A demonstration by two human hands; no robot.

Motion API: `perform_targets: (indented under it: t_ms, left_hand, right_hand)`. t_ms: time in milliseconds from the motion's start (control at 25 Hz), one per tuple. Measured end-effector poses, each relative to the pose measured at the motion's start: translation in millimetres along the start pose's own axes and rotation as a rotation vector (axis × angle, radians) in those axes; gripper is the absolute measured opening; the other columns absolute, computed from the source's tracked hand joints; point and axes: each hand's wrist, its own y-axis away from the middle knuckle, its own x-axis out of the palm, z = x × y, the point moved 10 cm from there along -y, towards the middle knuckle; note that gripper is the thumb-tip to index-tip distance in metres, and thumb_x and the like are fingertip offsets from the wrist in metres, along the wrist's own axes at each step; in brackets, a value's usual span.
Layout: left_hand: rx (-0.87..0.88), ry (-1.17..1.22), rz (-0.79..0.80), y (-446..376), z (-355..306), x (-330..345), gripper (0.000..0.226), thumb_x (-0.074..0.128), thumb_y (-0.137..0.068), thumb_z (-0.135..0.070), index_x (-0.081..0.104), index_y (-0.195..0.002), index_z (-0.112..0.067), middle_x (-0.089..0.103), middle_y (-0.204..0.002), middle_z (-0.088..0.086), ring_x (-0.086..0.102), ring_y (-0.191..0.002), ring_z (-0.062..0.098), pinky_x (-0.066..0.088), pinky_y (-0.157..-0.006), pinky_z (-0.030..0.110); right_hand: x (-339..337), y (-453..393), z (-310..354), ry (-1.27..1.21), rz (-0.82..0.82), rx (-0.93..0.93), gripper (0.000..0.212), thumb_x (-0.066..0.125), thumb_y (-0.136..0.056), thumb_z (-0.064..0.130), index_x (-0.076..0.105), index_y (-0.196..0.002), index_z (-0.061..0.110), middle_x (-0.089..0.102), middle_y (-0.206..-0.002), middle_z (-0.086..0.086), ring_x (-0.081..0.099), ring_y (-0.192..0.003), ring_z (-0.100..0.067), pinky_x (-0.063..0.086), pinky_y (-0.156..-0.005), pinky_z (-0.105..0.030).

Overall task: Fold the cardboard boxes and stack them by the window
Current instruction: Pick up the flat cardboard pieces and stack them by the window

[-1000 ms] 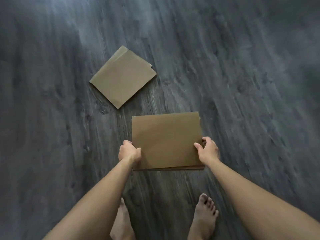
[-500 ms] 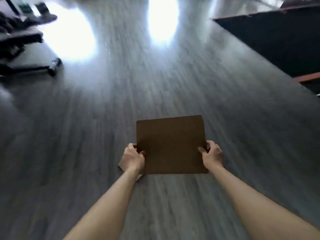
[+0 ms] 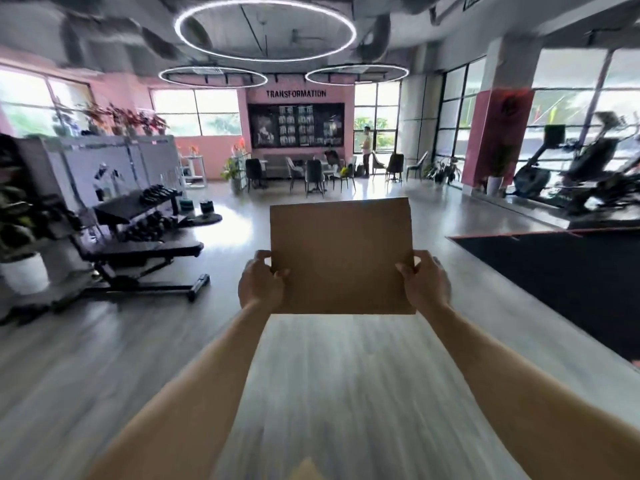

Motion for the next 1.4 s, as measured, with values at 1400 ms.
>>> perform_targets:
  t_ms: [1400]
  left_hand:
    - [-0.623,-0.51,-1.015,4.6,537.7,-917.1,0.042,0.072,-0.09,-0.032,0.057,-0.127,-0.018,0.064,-0.123,0.005,0.06,-0.111,0.026,0.047,-0.088,0.036]
  right_hand:
    - [659.5,526.9,914.5,-0.558,0.938,-0.825,0.048,0.068,-0.092,0.035,0.055,-0.134,0.016,0.06,-0.126,-0.012,0.056,-0.118,-0.033,0.044,-0.09,-0.038]
